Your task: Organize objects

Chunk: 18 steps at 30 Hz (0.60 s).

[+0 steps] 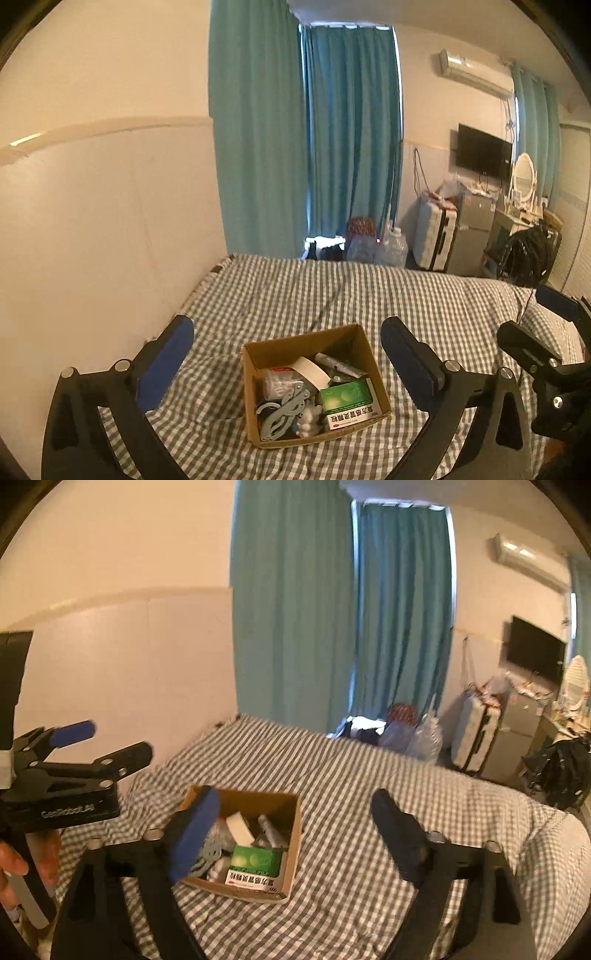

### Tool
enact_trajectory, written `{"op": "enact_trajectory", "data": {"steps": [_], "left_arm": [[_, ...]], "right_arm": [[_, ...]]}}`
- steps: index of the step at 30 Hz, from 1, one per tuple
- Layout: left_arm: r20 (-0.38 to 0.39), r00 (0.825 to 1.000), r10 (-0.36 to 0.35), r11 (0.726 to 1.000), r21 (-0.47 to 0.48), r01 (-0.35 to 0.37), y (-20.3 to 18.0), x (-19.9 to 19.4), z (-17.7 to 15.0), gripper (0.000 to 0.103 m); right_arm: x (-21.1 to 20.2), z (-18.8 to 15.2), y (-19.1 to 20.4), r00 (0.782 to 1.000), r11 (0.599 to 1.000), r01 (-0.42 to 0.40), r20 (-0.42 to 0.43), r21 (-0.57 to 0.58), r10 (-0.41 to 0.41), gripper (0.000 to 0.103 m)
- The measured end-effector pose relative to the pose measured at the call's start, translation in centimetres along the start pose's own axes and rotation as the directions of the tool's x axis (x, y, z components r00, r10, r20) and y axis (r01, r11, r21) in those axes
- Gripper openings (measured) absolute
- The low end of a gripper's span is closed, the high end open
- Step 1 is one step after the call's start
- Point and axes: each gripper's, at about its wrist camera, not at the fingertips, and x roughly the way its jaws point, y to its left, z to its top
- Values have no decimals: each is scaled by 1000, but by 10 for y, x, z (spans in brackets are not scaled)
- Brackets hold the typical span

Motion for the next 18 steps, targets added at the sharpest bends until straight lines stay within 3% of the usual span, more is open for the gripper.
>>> {"op": "enact_trajectory", "data": {"steps": [3, 7, 11, 14, 18], "left_arm": [[24, 999, 27, 1000, -3, -27, 3, -18, -4, 103], [58, 998, 0, 1000, -2, 0, 1, -35, -14, 103], [78, 995, 63, 998, 18, -65, -2, -46, -28, 103], [128, 990, 61, 998, -16, -59, 2, -52, -40, 103], [135, 991, 25, 998, -66, -16, 7, -43, -55, 103]], "right_arm": [[-18, 1, 0, 999, 1000, 6, 33, 13, -6, 102], [-36, -8, 1, 998, 1000, 8, 67, 18, -9, 103], [-42, -20, -2, 997, 1000, 7, 74, 26, -8, 103], [-43, -29, -4, 995, 1000, 28, 93, 6, -28, 103], [-32, -41, -5, 994, 998, 55, 98, -16, -53, 103]]}}
